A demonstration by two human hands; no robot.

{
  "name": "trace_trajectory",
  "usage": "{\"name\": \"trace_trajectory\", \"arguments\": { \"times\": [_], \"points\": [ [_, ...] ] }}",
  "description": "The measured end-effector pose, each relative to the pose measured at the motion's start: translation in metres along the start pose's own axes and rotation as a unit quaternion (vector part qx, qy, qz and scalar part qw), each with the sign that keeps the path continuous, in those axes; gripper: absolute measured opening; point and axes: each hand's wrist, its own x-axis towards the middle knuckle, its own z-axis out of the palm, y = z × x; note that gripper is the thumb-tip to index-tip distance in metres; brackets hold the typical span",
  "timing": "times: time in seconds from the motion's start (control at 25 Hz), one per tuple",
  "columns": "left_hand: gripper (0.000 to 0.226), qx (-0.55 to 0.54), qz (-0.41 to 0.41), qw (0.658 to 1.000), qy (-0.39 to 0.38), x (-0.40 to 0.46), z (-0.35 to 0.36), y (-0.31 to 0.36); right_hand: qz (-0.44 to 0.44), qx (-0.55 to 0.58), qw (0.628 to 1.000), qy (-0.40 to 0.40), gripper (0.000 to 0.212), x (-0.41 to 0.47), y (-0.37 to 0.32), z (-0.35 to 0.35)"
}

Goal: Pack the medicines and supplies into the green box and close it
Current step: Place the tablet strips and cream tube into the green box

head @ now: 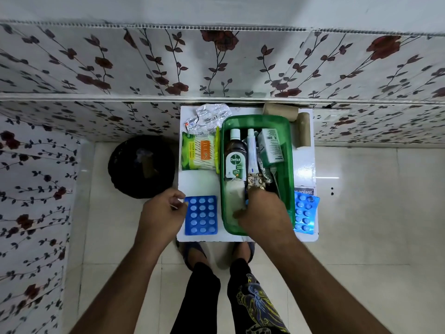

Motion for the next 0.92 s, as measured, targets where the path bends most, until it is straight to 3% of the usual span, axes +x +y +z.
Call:
{"name": "trace_trajectory", "arguments": {
  "times": [0.08, 0.24, 0.28, 0.44, 0.52, 0.72, 0.92],
  "points": [
    [0.026, 0.018, -0.016, 1.0, 0.004, 0.0, 0.007, -0.003, 0.004, 0.022, 0.999, 0.026, 0.026, -0.007, 0.006, -0.015],
    [0.056, 0.061, -0.042, 0.997, 0.008, 0.0, 0.02, -0.007, 0.097, 0.159, 0.951, 0.246, 0.018, -0.015, 0.058, -0.062],
    [0.058, 0.068, -0.045, 0.997, 0.012, -0.002, 0.021, -0.008, 0.132, 0.171, 0.94, 0.263, 0.02, -0.014, 0.077, -0.064],
    [0.062, 0.068, -0.04, 0.996, 0.046, -0.002, 0.025, -0.007, 0.213, 0.167, 0.949, 0.16, 0.047, 0.001, 0.131, -0.033],
    [0.06, 0.058, -0.036, 0.996, 0.059, 0.0, 0.029, -0.008, 0.214, 0.178, 0.947, 0.162, 0.051, 0.007, 0.137, -0.019],
    [0.045, 0.036, -0.051, 0.996, 0.061, 0.004, 0.034, -0.014, 0.219, 0.227, 0.932, 0.177, 0.041, 0.011, 0.139, -0.01],
    [0.034, -0.043, -0.098, 0.993, 0.058, -0.003, 0.023, -0.005, 0.194, 0.34, 0.902, 0.183, 0.017, 0.009, 0.148, -0.028]
  ]
}}
